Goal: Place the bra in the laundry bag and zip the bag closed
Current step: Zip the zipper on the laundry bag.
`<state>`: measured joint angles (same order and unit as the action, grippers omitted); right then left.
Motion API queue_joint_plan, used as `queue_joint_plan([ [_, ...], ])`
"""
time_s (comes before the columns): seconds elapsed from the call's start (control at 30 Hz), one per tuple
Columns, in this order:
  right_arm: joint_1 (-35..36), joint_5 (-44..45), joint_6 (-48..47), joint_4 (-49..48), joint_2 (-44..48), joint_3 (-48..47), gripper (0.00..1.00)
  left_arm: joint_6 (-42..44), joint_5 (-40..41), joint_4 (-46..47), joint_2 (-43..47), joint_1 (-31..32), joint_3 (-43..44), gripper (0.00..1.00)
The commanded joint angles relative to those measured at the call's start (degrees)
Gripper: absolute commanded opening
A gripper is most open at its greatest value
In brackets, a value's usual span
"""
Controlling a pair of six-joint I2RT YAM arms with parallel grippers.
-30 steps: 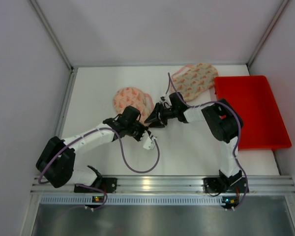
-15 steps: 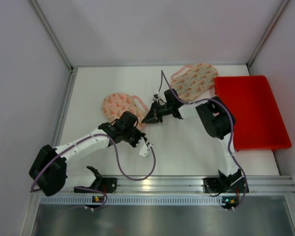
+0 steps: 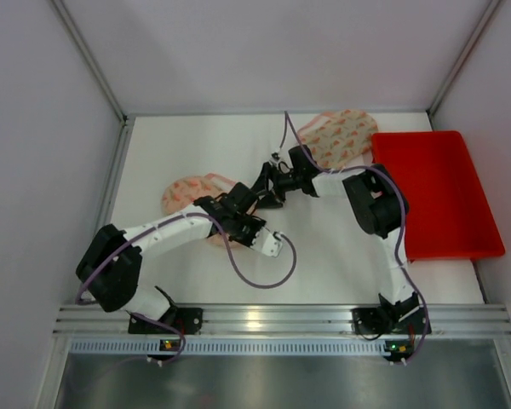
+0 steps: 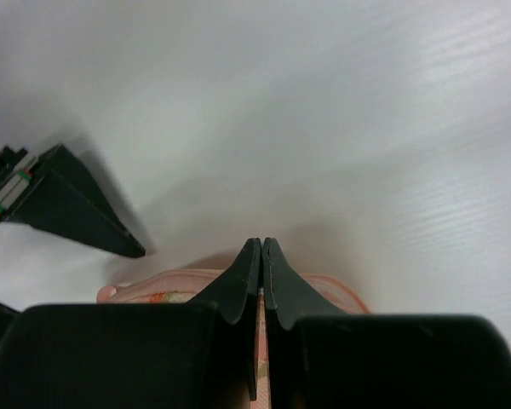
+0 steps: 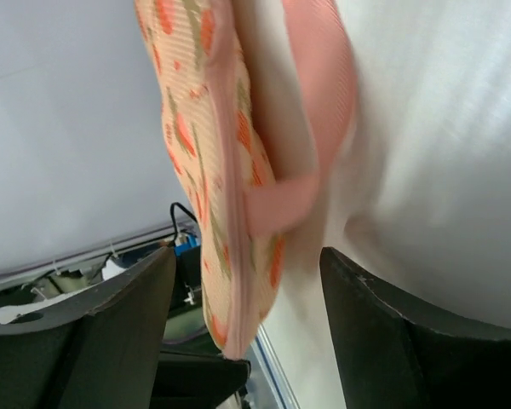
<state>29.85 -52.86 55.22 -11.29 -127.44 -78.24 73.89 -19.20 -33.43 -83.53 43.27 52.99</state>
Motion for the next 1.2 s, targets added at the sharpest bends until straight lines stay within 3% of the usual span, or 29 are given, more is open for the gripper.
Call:
queue_joint_plan([
  [0.0,-1.5,2.3,-4.0,5.5,7.6,2.8,0.70,-10.6,-0.2,1.3,-2.8,0.0,6.5,0.00],
  [0.23,-0.5,0.0,-1.7,3.8,10.6,9.6,0.70,-10.7,-0.4,3.5,-4.6,-0.1,8.1,0.00],
  [0.37,2.2,-1.4,1.5,-0.2,8.7,9.9,0.64,-8.2,-1.2,4.3,-3.6,0.0,6.8,0.00],
  [0.47,3.5,-2.1,5.6,-4.5,7.5,10.8,0.42,-8.7,-0.4,4.7,-3.4,0.0,6.9,0.00],
  [0.5,3.7,-2.2,6.2,-4.7,7.2,10.7,0.27,-8.7,-0.3,4.6,-3.2,0.0,6.5,0.00],
  [0.6,3.2,-2.7,6.0,-4.4,6.1,9.0,0.00,-5.5,-1.1,4.6,-0.4,0.2,3.4,0.00],
  [0.73,1.4,-1.9,0.3,0.6,3.6,3.1,0.00,3.1,-2.2,2.9,7.2,2.4,-4.3,0.00],
  [0.9,-0.3,-1.8,-4.0,4.7,0.0,-1.6,0.00,1.5,-2.6,-0.4,10.7,5.5,-9.0,0.00],
  [1.17,-0.3,-2.4,-13.2,16.8,-5.7,-13.7,0.00,0.7,-2.4,-4.5,10.8,5.9,-8.8,0.00],
])
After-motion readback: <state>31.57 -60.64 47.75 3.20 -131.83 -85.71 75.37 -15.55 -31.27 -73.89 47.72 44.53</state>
